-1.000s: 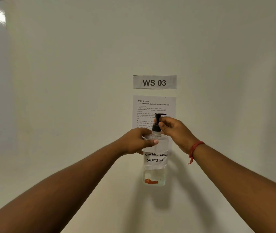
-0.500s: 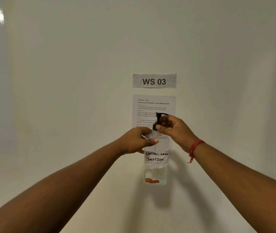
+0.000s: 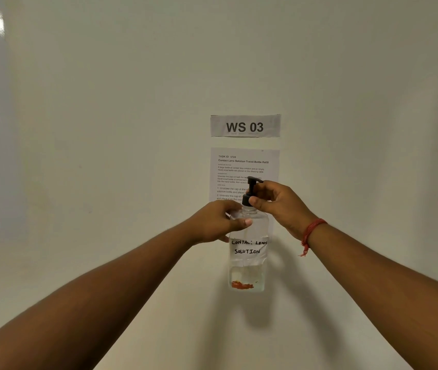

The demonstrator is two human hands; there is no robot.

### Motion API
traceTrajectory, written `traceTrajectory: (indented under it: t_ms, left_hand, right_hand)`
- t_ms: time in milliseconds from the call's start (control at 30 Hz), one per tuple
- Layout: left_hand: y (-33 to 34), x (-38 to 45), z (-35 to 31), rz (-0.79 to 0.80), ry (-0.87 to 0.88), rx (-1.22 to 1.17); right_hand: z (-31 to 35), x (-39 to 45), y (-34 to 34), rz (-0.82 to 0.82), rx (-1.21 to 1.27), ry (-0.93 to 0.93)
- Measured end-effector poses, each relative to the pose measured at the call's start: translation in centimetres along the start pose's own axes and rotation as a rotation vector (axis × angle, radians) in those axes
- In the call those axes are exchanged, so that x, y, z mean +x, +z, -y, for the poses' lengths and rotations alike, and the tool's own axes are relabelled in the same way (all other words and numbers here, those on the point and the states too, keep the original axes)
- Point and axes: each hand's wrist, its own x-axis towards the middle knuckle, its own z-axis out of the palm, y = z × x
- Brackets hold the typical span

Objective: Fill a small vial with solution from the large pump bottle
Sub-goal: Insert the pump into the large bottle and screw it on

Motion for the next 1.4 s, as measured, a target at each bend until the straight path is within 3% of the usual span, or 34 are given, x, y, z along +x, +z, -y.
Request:
traceTrajectory:
  t_ms: [467, 733, 1033, 1400]
  left_hand:
    - [0.26, 0.05, -0.31, 0.013, -0.015, 0.014]
    - [0.39, -0.14, -0.31, 0.022, -0.011, -0.006]
    - [0.48, -0.27, -0.36, 0.026, 0.000, -0.019]
    - [0.57, -0.25, -0.39, 0.020, 0.007, -0.012]
  right_hand:
    - [-0.23, -0.22, -0.57, 0.111, 0.095, 0.014]
    - [0.02, 0.00, -0.22, 0.034, 0.008, -0.001]
    - [0.06, -0.45, -0.80, 0.107, 0.049, -0.002]
    - [0.27, -0.27, -0.30, 0.060, 0.038, 0.010]
